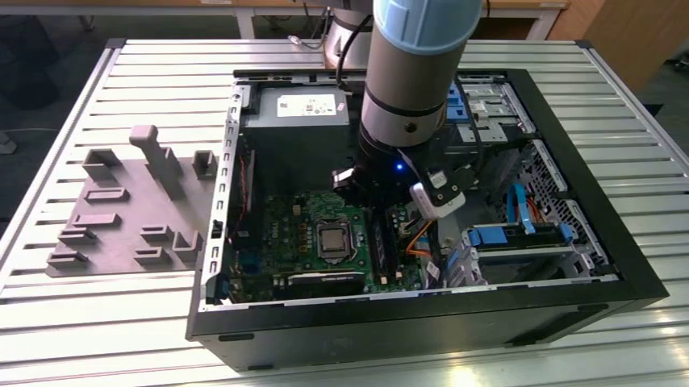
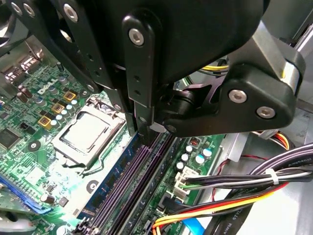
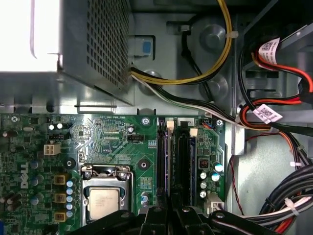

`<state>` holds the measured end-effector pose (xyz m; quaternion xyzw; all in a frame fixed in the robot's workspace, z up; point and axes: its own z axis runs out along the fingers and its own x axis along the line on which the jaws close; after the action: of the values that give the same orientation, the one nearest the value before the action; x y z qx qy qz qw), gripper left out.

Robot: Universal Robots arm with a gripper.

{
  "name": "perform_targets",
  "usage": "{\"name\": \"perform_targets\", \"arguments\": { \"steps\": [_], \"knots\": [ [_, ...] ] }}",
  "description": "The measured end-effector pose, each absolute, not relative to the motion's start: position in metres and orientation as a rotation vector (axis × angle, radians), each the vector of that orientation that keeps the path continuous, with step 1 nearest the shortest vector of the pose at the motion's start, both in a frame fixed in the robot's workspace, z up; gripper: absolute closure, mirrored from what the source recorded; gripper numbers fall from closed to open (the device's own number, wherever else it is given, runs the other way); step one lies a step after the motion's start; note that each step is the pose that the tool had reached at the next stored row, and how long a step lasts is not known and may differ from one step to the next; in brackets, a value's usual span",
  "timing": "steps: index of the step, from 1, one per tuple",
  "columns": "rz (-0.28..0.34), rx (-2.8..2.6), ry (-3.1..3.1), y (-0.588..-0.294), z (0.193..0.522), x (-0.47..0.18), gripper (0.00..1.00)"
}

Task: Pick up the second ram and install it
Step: 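Insert the second ram into the second slot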

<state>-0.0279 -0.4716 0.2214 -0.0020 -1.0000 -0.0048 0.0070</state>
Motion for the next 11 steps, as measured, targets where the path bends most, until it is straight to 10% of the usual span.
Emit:
{"name": "perform_targets", "arguments": {
  "steps": [11],
  "knots": [
    [-0.015,-0.007,-3.128,-0.4746,0.2179,-0.0279,0.86]
  ]
}}
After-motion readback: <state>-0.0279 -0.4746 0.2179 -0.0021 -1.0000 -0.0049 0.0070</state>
